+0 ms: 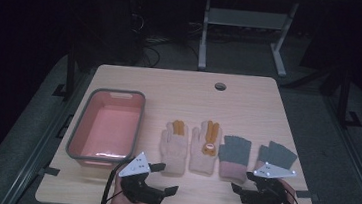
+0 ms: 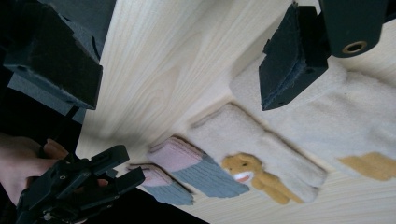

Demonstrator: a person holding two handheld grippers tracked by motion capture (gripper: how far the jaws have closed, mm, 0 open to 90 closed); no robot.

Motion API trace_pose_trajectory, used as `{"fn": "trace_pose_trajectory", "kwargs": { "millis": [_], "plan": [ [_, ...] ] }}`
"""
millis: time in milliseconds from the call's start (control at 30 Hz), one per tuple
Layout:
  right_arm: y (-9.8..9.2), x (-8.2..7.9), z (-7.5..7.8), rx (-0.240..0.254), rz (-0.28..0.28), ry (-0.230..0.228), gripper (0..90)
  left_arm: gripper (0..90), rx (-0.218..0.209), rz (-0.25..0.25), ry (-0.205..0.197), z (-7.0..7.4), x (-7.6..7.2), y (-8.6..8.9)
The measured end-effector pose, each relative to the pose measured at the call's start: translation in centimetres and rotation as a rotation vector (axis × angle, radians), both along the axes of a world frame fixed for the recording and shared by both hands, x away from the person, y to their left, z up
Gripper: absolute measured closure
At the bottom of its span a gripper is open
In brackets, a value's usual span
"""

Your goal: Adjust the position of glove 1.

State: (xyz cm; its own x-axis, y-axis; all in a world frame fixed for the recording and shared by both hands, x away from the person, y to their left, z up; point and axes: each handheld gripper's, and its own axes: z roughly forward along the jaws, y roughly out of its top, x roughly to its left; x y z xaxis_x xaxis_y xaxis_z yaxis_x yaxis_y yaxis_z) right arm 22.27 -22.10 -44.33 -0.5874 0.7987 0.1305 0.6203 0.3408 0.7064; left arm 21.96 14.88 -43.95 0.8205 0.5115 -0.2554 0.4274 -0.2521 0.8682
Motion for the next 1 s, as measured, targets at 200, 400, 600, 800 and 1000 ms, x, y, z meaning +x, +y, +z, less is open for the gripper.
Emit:
{"fn": "trace_pose_trajectory", "kwargs": {
  "millis": [200,400,600,800,1000],
  "plan": [
    [0.2,0.3,0.2,0.004,0.019,-0.010,30.0,13.5,-0.009,0.018,0.015,-0.2,-0.1,0.2],
    [1.1,0.6,0.7,0.009,0.040,0.005,28.5,13.5,-0.008,0.020,0.001,-0.2,-0.5,0.2],
    [2.0,1.0,1.1,-0.011,0.063,0.030,28.4,13.5,-0.014,0.027,0.001,-0.1,-0.6,0.4],
    [2.1,1.7,1.5,-0.020,0.076,0.023,29.1,13.6,-0.011,0.035,0.002,-0.1,-0.5,0.4],
    [2.5,2.5,2.3,-0.021,0.100,0.044,28.8,13.6,-0.012,0.042,0.008,-0.3,-0.4,0.6]
  ]
}}
